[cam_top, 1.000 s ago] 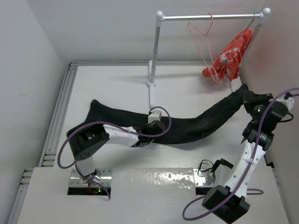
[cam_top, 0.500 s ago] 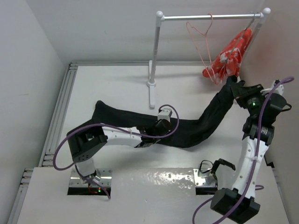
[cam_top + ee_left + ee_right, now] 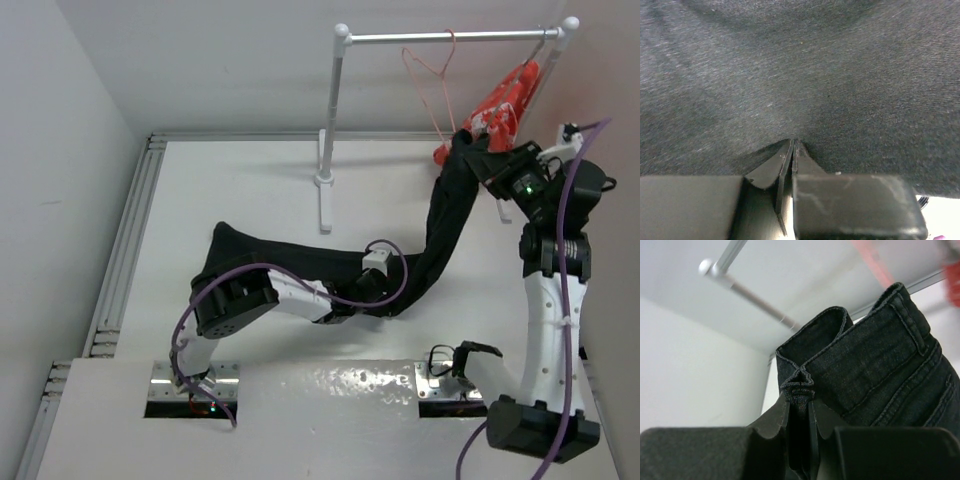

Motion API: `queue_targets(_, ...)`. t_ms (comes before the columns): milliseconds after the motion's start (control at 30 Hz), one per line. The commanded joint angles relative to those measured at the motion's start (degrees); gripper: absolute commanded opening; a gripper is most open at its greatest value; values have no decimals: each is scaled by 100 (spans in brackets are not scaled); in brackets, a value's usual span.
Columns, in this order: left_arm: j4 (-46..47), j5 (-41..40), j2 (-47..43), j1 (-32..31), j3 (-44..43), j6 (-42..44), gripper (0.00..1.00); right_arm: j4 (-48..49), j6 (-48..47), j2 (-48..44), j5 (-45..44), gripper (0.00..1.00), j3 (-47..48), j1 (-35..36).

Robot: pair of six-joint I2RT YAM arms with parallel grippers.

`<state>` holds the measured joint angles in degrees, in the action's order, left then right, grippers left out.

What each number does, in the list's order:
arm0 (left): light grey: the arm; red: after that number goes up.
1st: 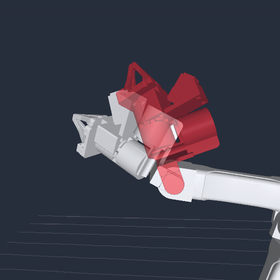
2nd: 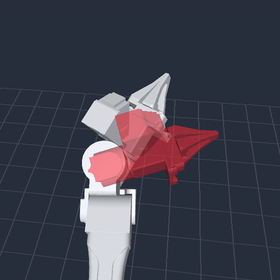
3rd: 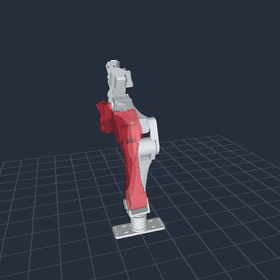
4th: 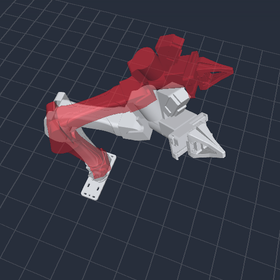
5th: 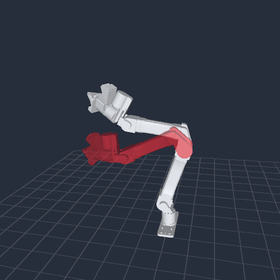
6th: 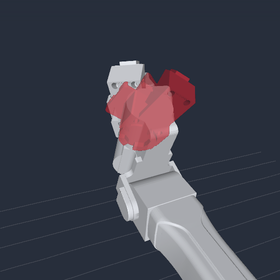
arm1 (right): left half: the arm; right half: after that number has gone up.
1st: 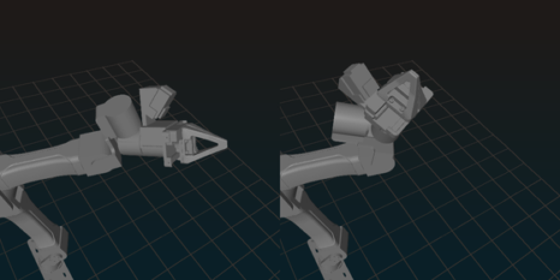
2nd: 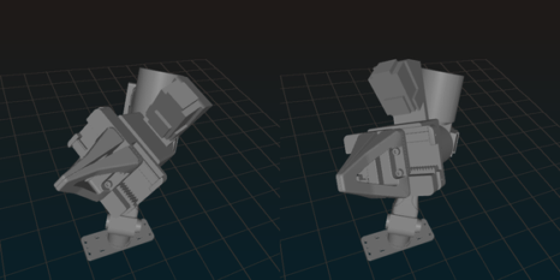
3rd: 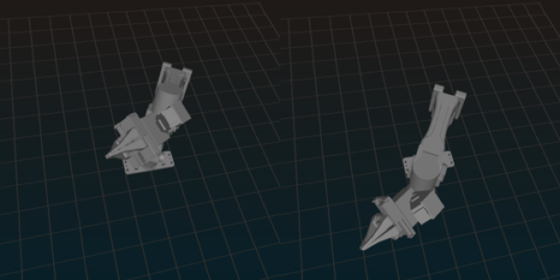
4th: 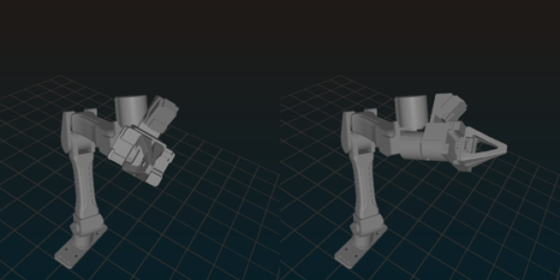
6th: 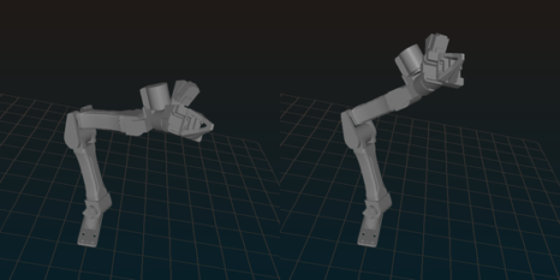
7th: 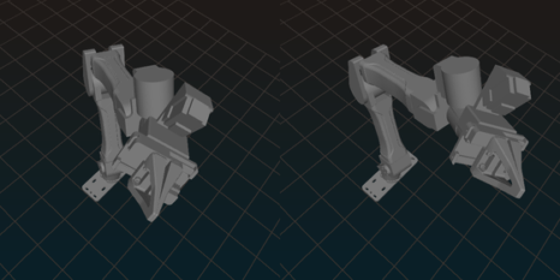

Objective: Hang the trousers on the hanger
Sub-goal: Fold the trousers at the center of the board.

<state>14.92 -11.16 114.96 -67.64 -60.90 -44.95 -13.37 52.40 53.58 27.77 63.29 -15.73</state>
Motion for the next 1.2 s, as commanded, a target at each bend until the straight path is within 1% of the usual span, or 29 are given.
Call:
queue_targets(0, -252, -17, -375, -83, 393, 21, 0, 590, 60, 205, -113, 0, 641, 690)
queue_targets(33, -296, -140, -630, -83, 482, 73, 0, 555, 16, 275, -210, 0, 737, 850)
queue_targets(67, -349, -263, -1224, -83, 570, 213, 0, 467, -124, 423, -393, 0, 790, 991)
queue_targets(100, -427, -490, -1552, -92, 806, 293, 0, 406, -212, 495, -499, 0, 825, 1254)
queue_targets(133, -498, -580, -2269, -83, 921, 381, 2, 344, -335, 608, -605, 0, 878, 1378)
queue_targets(167, -603, -676, -2641, -83, 992, 599, 7, 378, -353, 662, -693, 0, 870, 1484)
queue_targets(200, -917, -903, -2976, -83, 1080, 697, 18, 422, -371, 723, -807, 0, 870, 1754)
queue_targets(233, -1094, -1019, -3666, -92, 1124, 768, 22, 457, -423, 793, -852, 0, 887, 1905)
queue_targets(267, -1418, -1281, -4030, -83, 1220, 847, 27, 449, -476, 951, -922, 0, 922, 2046)
queue_targets(300, -1561, -1440, -4364, -66, 1282, 856, 27, 431, -564, 1022, -1157, 0, 957, 2404)
queue_targets(333, -1849, -1598, -5029, -39, 1309, 865, 28, 414, -695, 1101, -1282, 0, 1036, 2582)
queue_targets(367, -2252, -1896, -5358, -13, 1344, 891, 30, 414, -748, 1189, -1387, 0, 1089, 2731)
queue_targets(400, -2474, -2021, -5631, 100, 1327, 900, 31, 440, -758, 1390, -1545, 0, 1124, 2968)
queue_targets(433, -2737, -2126, -6138, 162, 1275, 918, 31, 562, -740, 1487, -1599, 0, 1159, 3074)
queue_targets(467, -3201, -2336, -6369, 224, 1178, 944, 32, 615, -732, 1584, -1651, 0, 1177, 3284)
queue_targets(500, -3414, -2478, -6580, 312, 1134, 935, 32, 659, -749, 1785, -1774, 0, 1238, 3408)
queue_targets(533, -3625, -2636, -6992, 339, 1081, 927, 33, 686, -819, 1892, -1871, 0, 1291, 3540)
queue_targets(567, -4019, -2950, -7187, 348, 968, 909, 34, 686, -863, 1988, -1993, 0, 1352, 3802)
queue_targets(633, -4399, -3216, -7669, 365, 783, 892, 35, 817, -925, 2278, -2257, 0, 1519, 4050)
queue_targets(667, -4714, -3443, -7829, 365, 608, 891, 35, 844, -925, 2401, -2284, 0, 1598, 4295)
queue_targets(733, -4954, -3664, -8223, 365, 475, 865, 35, 766, -1038, 2805, -2494, 0, 1967, 4577)
queue_targets(767, -5120, -3848, -8348, 365, 387, 874, 36, 757, -1091, 2946, -2600, 0, 2081, 4831)
queue_targets(867, -5559, -4034, -8621, 365, 202, 778, 36, 932, -1101, 3473, -2759, 0, 2442, 5236)
queue_targets(900, -5657, -4043, -8717, 365, 176, 716, 36, 932, -1101, 3631, -2812, 0, 2695, 5351)
queue_targets(933, -5745, -4069, -8779, 365, 210, 646, 36, 889, -1179, 3955, -3004, 0, 2837, 5587)
queue_targets(1000, -5789, -4122, -8920, 365, 254, 628, 36, 845, -1319, 4290, -3207, 0, 3302, 5843)
queue_targets(1067, -6017, -4236, -8955, 365, 167, 558, 36, 809, -1373, 4853, -3374, 0, 3610, 6202)
queue_targets(1167, -6071, -4342, -9131, 356, 158, 566, 35, 871, -1504, 5600, -3488, 0, 4172, 6678)
